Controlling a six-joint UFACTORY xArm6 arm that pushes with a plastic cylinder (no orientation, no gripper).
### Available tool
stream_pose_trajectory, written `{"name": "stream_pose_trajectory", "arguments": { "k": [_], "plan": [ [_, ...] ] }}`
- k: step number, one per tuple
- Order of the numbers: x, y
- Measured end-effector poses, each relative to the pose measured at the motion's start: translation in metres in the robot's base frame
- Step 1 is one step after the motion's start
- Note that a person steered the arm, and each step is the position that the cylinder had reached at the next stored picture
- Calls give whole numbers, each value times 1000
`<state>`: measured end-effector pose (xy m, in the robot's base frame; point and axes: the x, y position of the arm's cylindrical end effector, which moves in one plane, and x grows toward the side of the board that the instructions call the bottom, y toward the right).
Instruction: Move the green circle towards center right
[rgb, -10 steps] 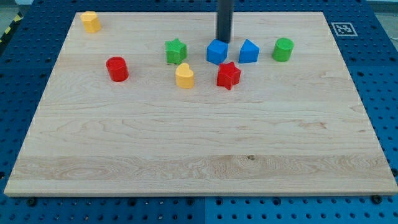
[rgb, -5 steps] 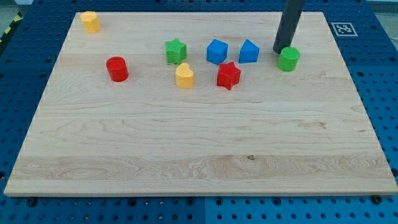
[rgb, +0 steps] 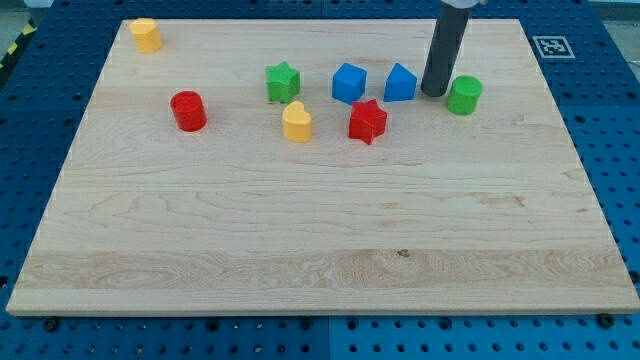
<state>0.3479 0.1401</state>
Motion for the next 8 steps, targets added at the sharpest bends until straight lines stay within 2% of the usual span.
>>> {"name": "stream_pose_trajectory", "arguments": {
  "k": [1, 3, 6, 8],
  "plan": [
    [6, 2],
    [6, 44],
    [20, 47],
    [13, 43]
  ]
}}
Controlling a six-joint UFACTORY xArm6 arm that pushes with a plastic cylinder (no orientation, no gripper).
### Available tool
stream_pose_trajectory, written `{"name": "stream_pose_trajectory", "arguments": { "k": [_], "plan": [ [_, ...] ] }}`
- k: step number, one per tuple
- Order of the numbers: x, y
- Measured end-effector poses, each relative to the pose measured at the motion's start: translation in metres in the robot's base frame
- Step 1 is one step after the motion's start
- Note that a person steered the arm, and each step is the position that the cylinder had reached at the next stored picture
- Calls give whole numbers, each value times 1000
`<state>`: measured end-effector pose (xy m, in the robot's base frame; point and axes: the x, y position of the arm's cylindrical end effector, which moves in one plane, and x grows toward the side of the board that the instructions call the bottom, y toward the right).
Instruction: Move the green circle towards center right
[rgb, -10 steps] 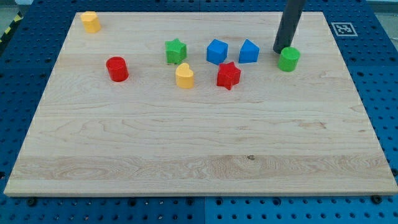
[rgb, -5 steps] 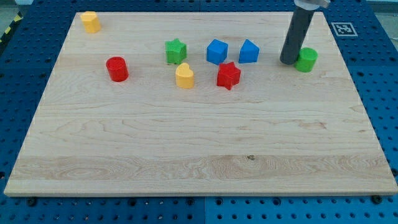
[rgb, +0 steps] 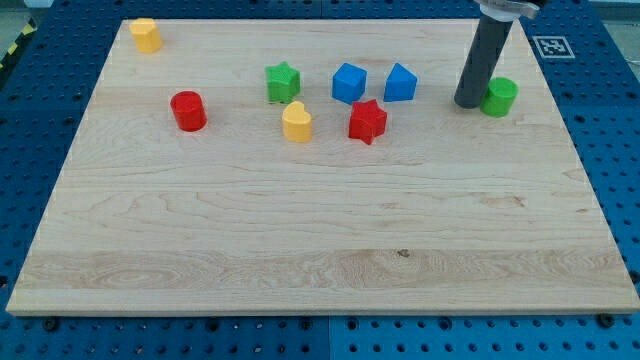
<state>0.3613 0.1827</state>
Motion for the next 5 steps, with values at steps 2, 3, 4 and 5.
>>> {"name": "stream_pose_trajectory", "arguments": {
  "k": [2, 3, 4, 5],
  "plan": [
    [-11, 0],
    [-20, 0],
    [-13, 5],
    [-1, 20]
  ]
}}
